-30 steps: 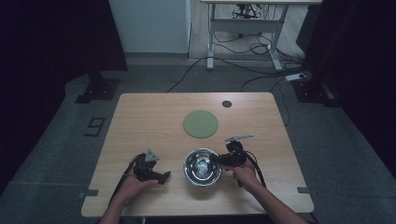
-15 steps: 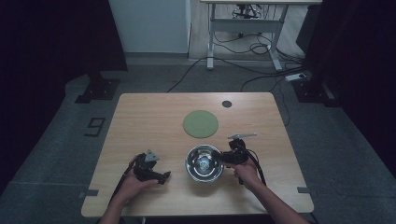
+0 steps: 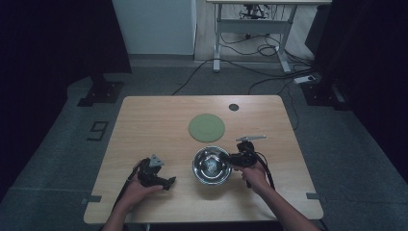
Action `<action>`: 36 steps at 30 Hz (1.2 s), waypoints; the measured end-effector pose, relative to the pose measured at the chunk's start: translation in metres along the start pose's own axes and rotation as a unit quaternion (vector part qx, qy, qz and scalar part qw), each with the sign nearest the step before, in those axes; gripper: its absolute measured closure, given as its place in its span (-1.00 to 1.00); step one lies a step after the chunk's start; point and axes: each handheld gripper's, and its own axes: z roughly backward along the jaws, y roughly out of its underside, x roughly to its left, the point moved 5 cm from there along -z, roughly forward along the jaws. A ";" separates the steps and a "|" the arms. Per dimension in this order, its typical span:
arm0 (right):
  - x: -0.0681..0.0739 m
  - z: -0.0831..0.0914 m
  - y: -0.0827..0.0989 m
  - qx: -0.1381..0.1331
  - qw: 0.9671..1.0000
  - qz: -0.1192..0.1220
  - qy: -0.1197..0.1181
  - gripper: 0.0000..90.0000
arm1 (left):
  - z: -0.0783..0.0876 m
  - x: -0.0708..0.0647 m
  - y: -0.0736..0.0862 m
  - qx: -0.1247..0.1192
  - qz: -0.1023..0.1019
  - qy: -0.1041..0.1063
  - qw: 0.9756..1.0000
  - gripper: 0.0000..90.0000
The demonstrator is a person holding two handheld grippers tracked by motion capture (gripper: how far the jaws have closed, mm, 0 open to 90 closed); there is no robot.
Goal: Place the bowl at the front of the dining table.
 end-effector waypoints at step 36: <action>-0.012 0.000 -0.027 -0.028 0.999 -0.012 0.025 0.86 | 0.000 -0.001 0.000 -0.001 0.001 0.000 1.000 -1.00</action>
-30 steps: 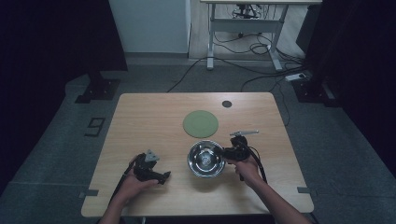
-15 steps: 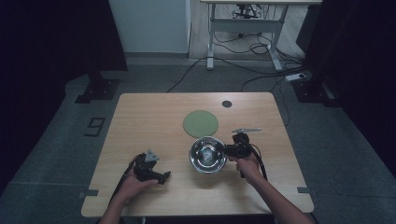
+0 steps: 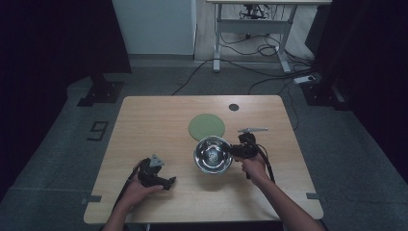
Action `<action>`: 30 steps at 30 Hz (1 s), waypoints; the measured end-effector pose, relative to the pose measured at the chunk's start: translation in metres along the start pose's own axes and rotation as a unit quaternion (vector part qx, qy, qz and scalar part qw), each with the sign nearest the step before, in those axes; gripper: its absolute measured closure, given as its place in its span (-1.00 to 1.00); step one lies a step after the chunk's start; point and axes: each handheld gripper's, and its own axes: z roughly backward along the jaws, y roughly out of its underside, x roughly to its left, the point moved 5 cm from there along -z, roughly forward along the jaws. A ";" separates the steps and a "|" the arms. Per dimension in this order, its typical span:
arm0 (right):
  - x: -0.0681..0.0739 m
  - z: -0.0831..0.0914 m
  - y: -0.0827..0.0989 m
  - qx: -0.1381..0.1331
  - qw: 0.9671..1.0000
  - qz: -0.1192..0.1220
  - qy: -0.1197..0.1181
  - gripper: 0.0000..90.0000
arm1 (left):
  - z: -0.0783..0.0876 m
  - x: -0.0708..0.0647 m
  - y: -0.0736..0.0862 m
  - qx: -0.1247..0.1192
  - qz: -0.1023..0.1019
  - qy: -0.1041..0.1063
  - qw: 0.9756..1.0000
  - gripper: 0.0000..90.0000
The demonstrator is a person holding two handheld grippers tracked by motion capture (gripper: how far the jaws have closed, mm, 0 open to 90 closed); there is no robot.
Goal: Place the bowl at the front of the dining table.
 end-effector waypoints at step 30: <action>-0.010 -0.021 -0.024 -0.021 1.000 -0.007 0.021 0.86 | 0.000 0.000 0.000 0.000 0.000 0.000 1.000 -1.00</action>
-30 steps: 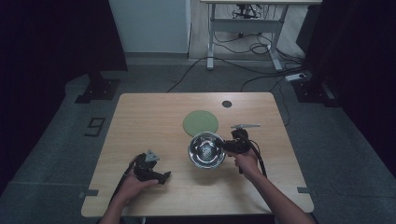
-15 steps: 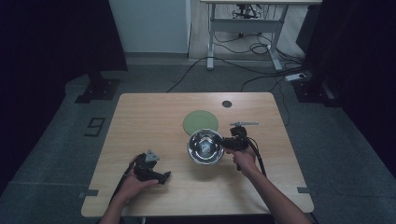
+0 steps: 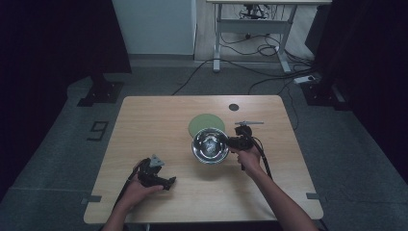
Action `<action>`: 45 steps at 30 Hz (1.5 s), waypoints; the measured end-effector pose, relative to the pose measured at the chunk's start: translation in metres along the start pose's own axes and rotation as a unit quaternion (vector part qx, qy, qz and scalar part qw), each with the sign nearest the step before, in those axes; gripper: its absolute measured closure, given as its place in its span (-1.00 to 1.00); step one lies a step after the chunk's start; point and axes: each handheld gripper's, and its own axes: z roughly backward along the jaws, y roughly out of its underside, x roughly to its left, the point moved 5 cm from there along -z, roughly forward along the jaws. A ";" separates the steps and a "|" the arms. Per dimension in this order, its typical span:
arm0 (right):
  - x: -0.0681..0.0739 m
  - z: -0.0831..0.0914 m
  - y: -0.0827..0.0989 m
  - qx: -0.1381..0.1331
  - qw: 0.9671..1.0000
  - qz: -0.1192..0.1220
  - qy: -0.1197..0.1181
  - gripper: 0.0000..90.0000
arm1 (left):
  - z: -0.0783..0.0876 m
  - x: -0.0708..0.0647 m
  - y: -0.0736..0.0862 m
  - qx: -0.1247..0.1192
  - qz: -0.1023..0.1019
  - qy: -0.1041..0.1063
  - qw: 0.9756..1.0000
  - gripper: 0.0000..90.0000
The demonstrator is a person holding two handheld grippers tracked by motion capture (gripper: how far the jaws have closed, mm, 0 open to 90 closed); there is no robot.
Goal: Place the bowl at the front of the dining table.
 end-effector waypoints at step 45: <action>-0.019 -0.015 -0.021 -0.027 0.999 -0.005 0.016 0.86 | 0.000 0.000 0.000 0.000 0.000 0.000 1.000 -1.00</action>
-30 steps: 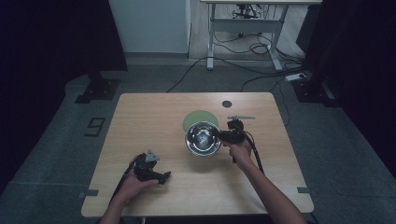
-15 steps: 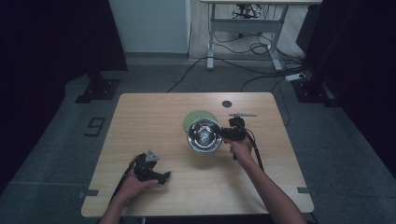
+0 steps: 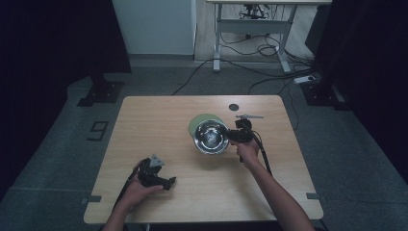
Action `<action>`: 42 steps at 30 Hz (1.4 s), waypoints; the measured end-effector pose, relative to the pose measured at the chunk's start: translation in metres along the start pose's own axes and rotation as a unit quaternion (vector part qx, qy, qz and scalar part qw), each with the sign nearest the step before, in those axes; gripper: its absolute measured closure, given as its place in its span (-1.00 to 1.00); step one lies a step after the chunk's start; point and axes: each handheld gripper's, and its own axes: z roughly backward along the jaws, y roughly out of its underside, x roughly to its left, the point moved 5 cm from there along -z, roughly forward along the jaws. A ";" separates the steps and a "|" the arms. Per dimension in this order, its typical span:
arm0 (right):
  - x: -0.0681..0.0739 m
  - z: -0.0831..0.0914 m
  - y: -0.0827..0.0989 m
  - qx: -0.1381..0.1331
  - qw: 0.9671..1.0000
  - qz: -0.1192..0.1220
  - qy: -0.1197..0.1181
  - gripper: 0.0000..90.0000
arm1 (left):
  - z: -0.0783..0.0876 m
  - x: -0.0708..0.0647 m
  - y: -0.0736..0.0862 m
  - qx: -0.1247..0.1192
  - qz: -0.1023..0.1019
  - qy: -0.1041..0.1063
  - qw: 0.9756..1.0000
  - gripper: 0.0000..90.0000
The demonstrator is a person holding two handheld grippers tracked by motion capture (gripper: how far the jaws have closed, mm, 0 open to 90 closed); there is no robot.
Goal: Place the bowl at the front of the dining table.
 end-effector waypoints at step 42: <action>-0.019 -0.020 -0.019 0.002 0.999 -0.029 0.034 0.86 | -0.001 -0.002 -0.001 0.000 -0.002 0.002 1.000 -1.00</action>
